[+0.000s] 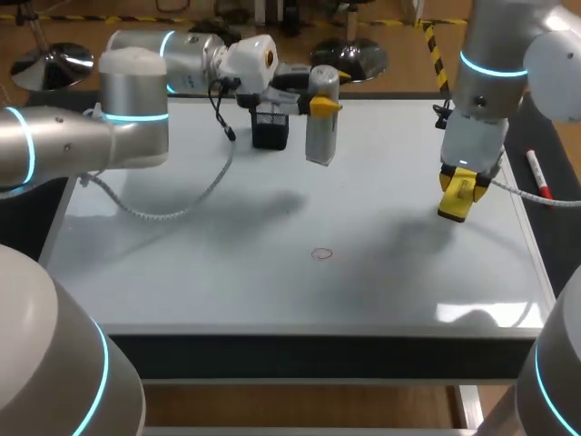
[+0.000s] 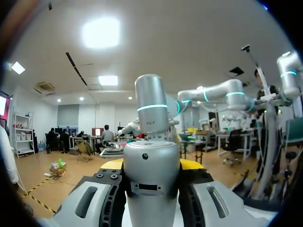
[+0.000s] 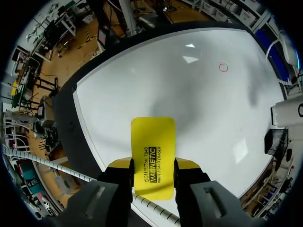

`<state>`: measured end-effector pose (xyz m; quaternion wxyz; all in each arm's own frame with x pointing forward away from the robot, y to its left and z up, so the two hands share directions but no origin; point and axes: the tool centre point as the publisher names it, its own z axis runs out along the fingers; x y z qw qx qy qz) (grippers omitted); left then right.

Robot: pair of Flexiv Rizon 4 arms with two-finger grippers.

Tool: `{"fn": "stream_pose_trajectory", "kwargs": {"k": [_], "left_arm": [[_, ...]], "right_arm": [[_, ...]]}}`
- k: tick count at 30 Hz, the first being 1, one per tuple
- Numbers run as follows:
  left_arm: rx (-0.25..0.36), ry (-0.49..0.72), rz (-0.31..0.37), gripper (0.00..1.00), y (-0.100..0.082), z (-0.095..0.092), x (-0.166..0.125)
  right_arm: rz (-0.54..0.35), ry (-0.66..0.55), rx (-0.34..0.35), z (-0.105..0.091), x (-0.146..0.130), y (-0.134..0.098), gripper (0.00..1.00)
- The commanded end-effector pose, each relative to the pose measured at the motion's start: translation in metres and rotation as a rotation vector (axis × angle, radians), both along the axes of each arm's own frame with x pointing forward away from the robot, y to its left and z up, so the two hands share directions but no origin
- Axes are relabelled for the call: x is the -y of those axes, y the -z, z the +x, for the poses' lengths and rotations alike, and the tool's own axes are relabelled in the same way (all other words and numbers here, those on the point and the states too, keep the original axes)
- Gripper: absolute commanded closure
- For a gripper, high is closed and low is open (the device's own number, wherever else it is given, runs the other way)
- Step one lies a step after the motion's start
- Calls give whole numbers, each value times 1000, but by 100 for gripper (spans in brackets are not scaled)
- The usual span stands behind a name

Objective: Pick up the inspection probe, press it on each red-marked spot on the whiteboard one by one, put down the probe, pick up the eraser, and wipe off all the red marks.

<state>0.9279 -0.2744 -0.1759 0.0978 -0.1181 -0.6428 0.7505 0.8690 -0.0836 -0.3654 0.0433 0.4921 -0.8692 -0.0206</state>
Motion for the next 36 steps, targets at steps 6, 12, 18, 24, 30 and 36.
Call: {"fn": "stream_pose_trajectory", "kwargs": {"k": [6, 12, 18, 24, 30, 36], "left_arm": [[-31, -120, 9, 100, 6, -46, -11], [-53, -63, 29, 100, 15, -62, -9], [-78, -5, 38, 100, 27, -76, -3], [-93, 20, 46, 100, 38, -88, 0], [-127, 47, 56, 100, 50, -99, 3], [-127, 87, 54, 100, 61, -106, 1]], "right_arm": [[-3, -2, 0, 0, 0, -1, 100], [-3, -2, 0, 0, 0, -1, 100], [-3, -2, 0, 0, 0, -1, 100], [-3, -2, 0, 0, 0, -1, 100], [-3, -2, 0, 0, 0, -1, 100], [-3, -2, 0, 0, 0, -1, 100]]}}
